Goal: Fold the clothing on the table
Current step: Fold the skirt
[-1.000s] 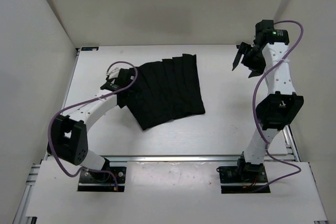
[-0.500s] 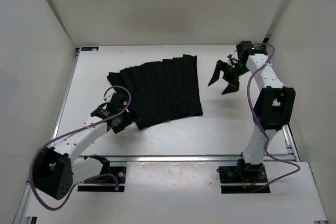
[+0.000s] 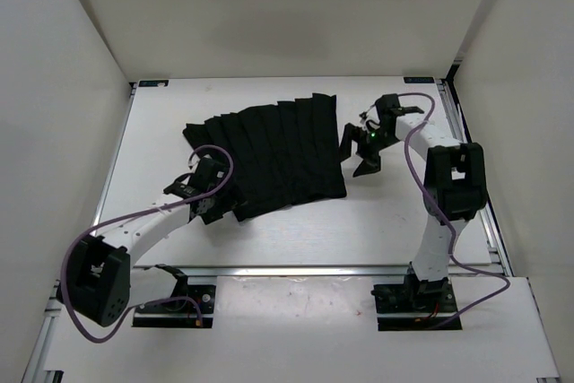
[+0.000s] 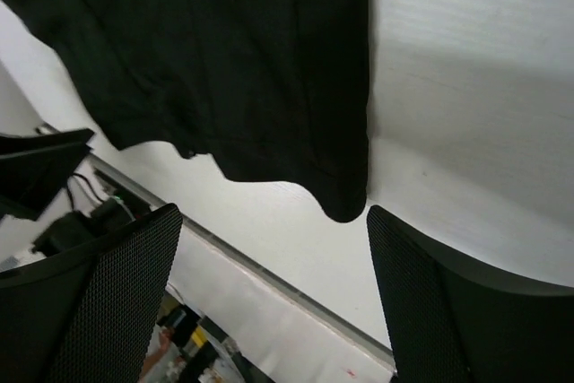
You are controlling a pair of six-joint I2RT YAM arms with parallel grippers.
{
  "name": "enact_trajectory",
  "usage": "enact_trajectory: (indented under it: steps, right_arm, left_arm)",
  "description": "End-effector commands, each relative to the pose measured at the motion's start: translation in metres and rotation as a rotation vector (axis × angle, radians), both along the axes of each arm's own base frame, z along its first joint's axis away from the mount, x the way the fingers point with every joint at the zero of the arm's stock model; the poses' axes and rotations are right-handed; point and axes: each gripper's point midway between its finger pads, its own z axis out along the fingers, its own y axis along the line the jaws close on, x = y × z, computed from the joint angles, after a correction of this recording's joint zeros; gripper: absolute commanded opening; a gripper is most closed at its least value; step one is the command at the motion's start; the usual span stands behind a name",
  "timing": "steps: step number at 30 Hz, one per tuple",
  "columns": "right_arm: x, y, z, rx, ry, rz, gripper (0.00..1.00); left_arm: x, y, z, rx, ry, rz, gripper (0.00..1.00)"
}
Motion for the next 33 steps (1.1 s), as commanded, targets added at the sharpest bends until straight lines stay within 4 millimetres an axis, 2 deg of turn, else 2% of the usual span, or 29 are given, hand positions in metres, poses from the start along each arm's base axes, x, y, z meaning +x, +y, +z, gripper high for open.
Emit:
enact_trajectory:
  steps: [1, 4, 7, 10, 17, 21, 23, 24, 26, 28, 33]
  right_arm:
    - [-0.018, 0.006, -0.022, -0.037, -0.008, 0.058, 0.89]
    - [-0.037, 0.002, -0.043, -0.056, 0.021, 0.066, 0.88]
    - [-0.052, -0.001, -0.057, -0.046, 0.045, 0.074, 0.88]
    - [-0.056, -0.004, -0.067, -0.062, 0.050, 0.078, 0.88]
    - [-0.043, -0.014, -0.073, -0.074, 0.049, 0.066, 0.86]
    - [-0.032, -0.018, -0.075, -0.083, 0.033, 0.064, 0.86]
    - [-0.028, -0.023, -0.078, -0.075, 0.043, 0.047, 0.85]
    - [-0.025, -0.023, -0.077, -0.068, 0.045, 0.040, 0.85]
    - [-0.020, -0.022, -0.073, -0.052, 0.028, 0.044, 0.84]
    - [-0.022, -0.019, -0.076, -0.040, 0.043, 0.048, 0.84]
    - [-0.018, -0.005, -0.074, -0.008, 0.016, 0.087, 0.83]
  left_arm:
    - [0.006, -0.007, 0.000, -0.011, -0.036, -0.036, 0.92]
    - [0.006, -0.009, -0.007, -0.002, -0.009, -0.041, 0.86]
    - [0.005, -0.011, -0.008, 0.006, -0.006, -0.063, 0.85]
    - [0.005, -0.012, -0.011, -0.001, -0.005, -0.066, 0.85]
    - [0.008, -0.012, -0.022, -0.002, -0.023, -0.088, 0.83]
    - [0.007, -0.025, -0.028, -0.063, -0.025, -0.122, 0.82]
    - [0.010, -0.033, -0.028, -0.122, -0.049, -0.121, 0.81]
    - [0.006, -0.036, -0.030, -0.156, -0.036, -0.119, 0.78]
    - [0.010, -0.040, -0.028, -0.196, -0.063, -0.101, 0.75]
    - [0.007, -0.039, -0.032, -0.210, -0.060, -0.089, 0.69]
    - [0.005, -0.038, -0.034, -0.248, -0.061, -0.072, 0.66]
